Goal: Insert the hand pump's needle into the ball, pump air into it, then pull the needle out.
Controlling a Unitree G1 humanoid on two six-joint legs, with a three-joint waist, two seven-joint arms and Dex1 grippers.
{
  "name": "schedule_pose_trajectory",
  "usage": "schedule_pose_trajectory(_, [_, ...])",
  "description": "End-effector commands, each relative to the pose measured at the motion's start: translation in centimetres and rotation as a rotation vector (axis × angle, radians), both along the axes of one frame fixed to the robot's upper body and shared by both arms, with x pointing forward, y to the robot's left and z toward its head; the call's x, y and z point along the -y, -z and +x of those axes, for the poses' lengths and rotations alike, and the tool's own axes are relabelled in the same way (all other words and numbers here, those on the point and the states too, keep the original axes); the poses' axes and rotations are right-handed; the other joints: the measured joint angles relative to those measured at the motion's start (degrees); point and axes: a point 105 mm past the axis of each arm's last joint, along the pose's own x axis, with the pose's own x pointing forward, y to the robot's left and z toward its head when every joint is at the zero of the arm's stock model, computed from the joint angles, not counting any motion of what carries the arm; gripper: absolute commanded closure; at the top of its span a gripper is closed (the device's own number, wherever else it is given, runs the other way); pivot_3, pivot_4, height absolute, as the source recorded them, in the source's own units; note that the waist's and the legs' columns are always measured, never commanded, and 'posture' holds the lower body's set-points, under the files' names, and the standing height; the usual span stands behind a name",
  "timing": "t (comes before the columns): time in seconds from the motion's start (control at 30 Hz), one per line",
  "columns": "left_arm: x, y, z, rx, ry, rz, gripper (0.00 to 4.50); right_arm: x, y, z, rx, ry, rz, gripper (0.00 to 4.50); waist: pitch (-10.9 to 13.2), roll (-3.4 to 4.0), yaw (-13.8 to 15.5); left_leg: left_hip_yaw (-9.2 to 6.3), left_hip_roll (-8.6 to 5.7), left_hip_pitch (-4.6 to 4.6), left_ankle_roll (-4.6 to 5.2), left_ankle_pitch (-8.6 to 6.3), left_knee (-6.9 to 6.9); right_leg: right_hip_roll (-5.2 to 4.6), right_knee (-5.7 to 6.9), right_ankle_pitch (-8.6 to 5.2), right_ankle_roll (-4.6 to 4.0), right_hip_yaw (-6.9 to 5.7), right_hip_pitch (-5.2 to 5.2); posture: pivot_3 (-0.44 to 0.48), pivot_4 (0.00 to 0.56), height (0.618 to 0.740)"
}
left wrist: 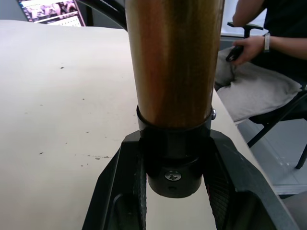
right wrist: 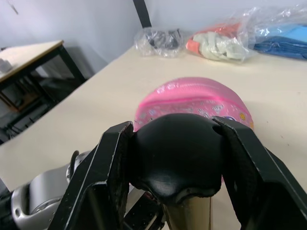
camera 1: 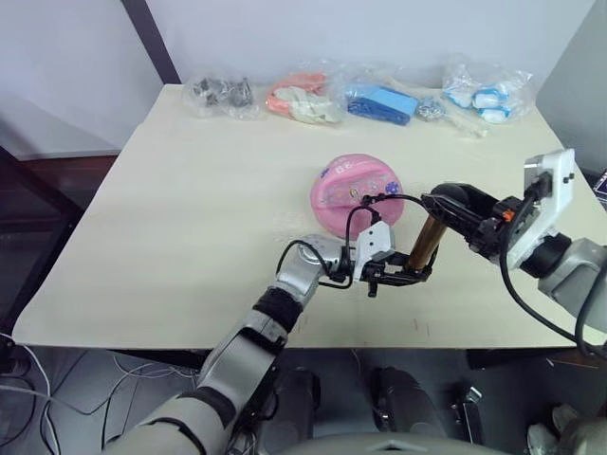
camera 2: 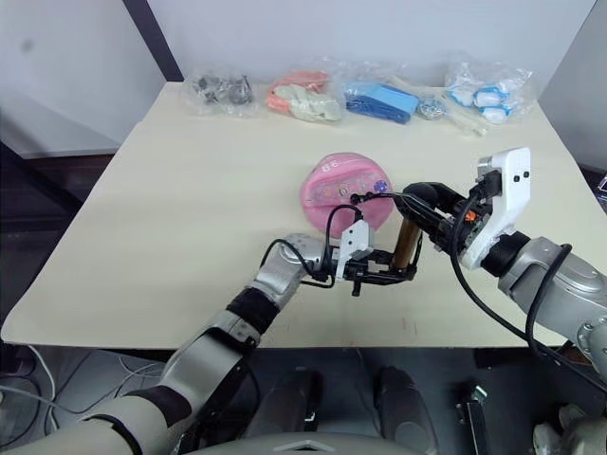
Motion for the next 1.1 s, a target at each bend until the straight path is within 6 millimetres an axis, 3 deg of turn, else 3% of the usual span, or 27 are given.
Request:
schedule_pose_trajectory(0.03, [1.5,-0.3,0.0,0.06,0.014,-0.031,3.4,0.5,-0.2,-0.3,0.05,-0.018,-0.048,2.42,0.0,-0.01,-0.01,0.0,0.0,-0.01,0.02,-0.01,0.0,0.0,0.0,0.03,0.05,0.0,0.0,0.0,0.15,0.74])
schedule_pose_trajectory(0.17, [2.4,1.2,-0.1,0.066,-0.025,-0.001,3.4,1.0,0.6,-0.1,0.045,-0.026,-0.078,2.42,0.0,-0.01,-0.06,0.0,0.0,-0.01,0.07,-0.05,0.0,0.0,-0.01,0.04,0.08,0.01,-0.01,0.0,0.15,0.74])
schedule_pose_trajectory(0.3, [2.8,2.8,0.1,0.068,-0.1,0.041,3.4,1.5,2.9,0.3,0.002,-0.01,-0.134,2.42,0.0,-0.01,-0.02,0.0,0.0,0.0,0.07,-0.05,0.01,0.0,0.0,0.04,0.09,0.01,-0.01,0.0,0.15,0.74])
schedule_pose_trajectory(0.43, [2.5,3.5,0.5,0.09,-0.157,0.058,3.4,1.5,4.5,0.0,-0.023,-0.009,-0.174,2.42,0.0,-0.01,-0.07,-0.01,0.0,0.01,0.07,-0.04,0.0,0.01,0.03,0.04,0.09,0.01,-0.02,0.0,0.15,0.74])
schedule_pose_trajectory(0.8, [1.5,5.9,0.3,0.076,-0.223,0.117,3.4,1.0,6.7,0.0,-0.067,-0.016,-0.21,2.42,-0.03,-0.04,-0.03,0.0,0.0,0.13,0.07,-0.04,0.03,0.0,0.04,0.05,0.17,0.01,0.08,0.0,0.15,0.74])
schedule_pose_trajectory(0.93, [1.2,6.6,0.1,0.067,-0.225,0.145,3.4,0.8,6.9,0.3,-0.069,-0.014,-0.209,2.42,-0.06,-0.06,-0.06,0.01,0.01,0.39,0.07,-0.04,0.03,0.0,0.02,-0.07,0.34,0.01,0.35,0.0,0.15,0.74])
schedule_pose_trajectory(1.1, [0.7,7.3,-0.1,0.061,-0.224,0.171,3.4,0.7,5.3,0.4,-0.014,-0.014,-0.197,2.42,-0.11,-0.13,-0.09,0.03,0.01,0.55,0.07,-0.05,0.01,-0.01,0.02,-0.07,0.35,0.04,0.5,0.0,0.15,0.74])
